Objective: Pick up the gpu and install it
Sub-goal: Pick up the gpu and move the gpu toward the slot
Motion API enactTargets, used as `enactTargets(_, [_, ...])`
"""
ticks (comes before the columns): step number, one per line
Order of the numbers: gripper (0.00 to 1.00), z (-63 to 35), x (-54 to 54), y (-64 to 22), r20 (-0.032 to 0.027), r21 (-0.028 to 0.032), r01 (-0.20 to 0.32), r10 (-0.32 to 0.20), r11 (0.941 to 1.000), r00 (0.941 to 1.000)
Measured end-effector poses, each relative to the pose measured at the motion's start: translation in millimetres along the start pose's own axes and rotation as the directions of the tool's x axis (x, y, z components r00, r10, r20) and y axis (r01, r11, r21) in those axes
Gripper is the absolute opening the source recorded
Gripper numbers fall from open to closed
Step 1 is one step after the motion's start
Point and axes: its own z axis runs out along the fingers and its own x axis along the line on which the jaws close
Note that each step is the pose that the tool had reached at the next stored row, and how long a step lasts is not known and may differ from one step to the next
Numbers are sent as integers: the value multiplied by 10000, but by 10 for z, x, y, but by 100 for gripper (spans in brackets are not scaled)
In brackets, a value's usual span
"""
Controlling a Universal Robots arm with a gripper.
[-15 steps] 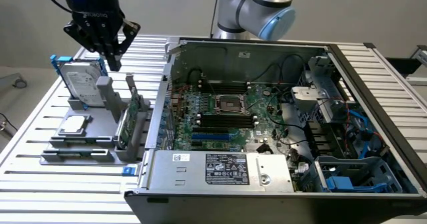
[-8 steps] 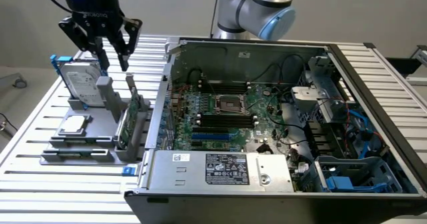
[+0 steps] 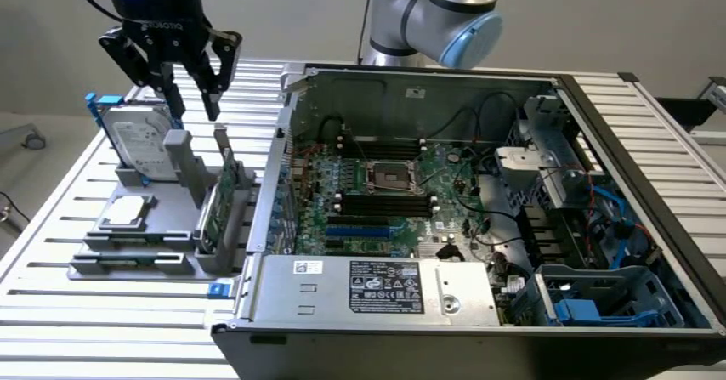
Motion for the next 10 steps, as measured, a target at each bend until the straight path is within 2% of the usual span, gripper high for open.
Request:
enactTargets(4, [48,9,7,0,1,8,-1,1,10000,10000])
enactTargets(10, [48,117,41,-12,2,14,41,-41,10000,10000])
